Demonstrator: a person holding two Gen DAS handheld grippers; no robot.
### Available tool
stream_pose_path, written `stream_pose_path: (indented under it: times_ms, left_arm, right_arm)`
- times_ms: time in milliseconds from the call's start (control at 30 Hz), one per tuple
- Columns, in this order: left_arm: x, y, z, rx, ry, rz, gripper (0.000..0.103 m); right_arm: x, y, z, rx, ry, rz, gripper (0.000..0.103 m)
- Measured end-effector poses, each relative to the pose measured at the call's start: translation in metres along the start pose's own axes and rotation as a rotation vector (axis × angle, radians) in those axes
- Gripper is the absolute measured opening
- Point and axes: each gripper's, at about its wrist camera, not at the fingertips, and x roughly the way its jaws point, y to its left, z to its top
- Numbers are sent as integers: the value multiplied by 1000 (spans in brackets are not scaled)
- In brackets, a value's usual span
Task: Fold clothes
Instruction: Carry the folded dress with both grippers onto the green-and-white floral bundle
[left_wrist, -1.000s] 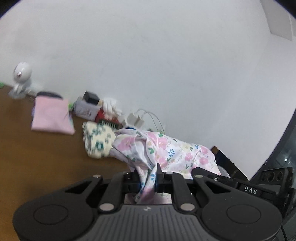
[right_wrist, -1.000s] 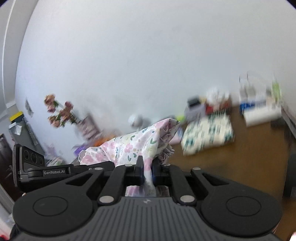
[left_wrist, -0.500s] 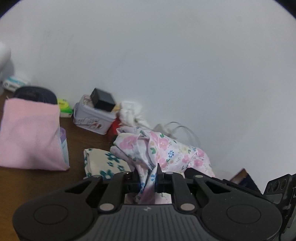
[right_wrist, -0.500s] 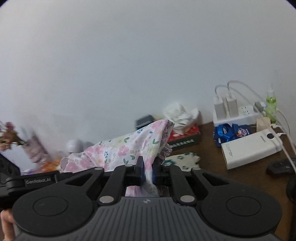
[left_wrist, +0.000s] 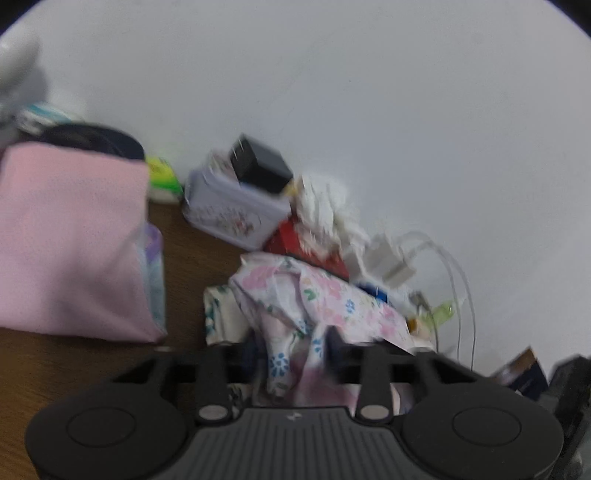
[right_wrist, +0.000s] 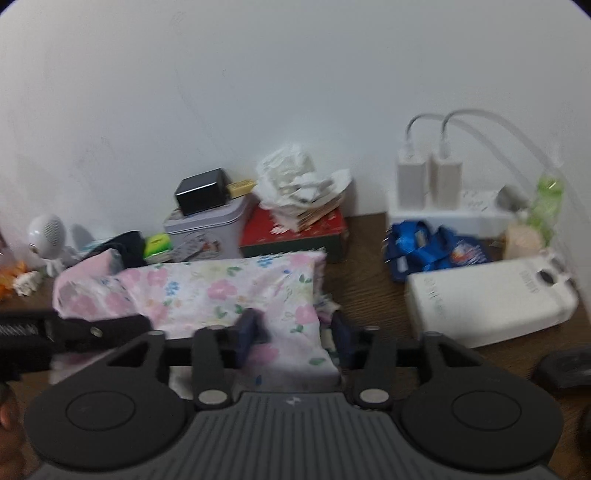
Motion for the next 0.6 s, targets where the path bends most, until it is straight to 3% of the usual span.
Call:
stream_pose_path:
  times_ms: [100, 200, 233, 300, 333, 400, 433, 600]
  left_arm:
    - [-28, -1, 9, -13, -89, 17, 54]
    - [-54, -13, 14, 1, -168, 22, 53]
    - [-60, -19, 14, 17, -189, 5, 53]
    - [-50, -32, 14, 69, -173, 11, 48]
    - [-42, -37, 14, 92, -158, 26, 43]
    - [-25, -48, 14, 140, -128, 58, 16]
    - [-16, -52, 14, 160, -112, 73, 11]
    - [32, -26, 3, 156, -43, 150, 6]
  right_arm:
    - [-44, -1, 10, 8, -110, -45, 50]
    - [-79, -4, 20, 31, -224, 12, 50]
    - [-85, -4, 24, 34, -245, 31, 48]
    - [-81, -3, 30, 37, -272, 67, 29]
    - [-71, -3, 32, 34, -249, 81, 14]
    - [-45, -3, 37, 38, -171, 99, 9]
    - [-34, -5, 37, 53, -143, 104, 7]
    - [16, -1, 25, 44, -36, 102, 7]
